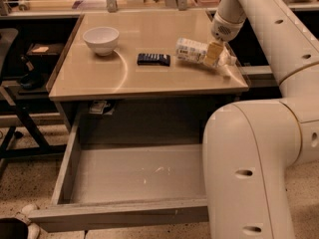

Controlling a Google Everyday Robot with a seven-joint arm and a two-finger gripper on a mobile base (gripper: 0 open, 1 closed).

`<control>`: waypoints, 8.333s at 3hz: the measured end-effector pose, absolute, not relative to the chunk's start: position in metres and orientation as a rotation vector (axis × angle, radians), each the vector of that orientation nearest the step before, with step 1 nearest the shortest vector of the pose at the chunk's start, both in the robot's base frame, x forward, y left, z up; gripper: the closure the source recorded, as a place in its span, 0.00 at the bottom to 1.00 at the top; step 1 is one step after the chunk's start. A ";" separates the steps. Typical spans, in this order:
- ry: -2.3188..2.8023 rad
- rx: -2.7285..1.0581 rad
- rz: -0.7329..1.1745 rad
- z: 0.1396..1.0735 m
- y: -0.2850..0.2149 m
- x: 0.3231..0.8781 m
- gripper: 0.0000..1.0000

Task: Place blue plastic bottle into top drawer

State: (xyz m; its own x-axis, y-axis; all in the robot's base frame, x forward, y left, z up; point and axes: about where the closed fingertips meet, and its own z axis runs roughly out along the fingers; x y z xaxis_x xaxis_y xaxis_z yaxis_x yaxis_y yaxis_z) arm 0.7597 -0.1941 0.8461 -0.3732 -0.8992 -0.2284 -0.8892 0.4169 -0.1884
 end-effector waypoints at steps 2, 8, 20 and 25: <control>2.324 -1.518 -0.060 0.890 -0.211 0.709 1.00; 2.346 -1.643 0.244 0.867 -0.138 0.522 1.00; 2.636 -1.188 0.564 0.614 -0.008 0.526 1.00; 2.638 -1.184 0.565 0.614 -0.008 0.526 0.13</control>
Offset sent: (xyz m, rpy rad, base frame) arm -0.1319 -0.0250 0.0465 0.0544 -0.0594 -0.0280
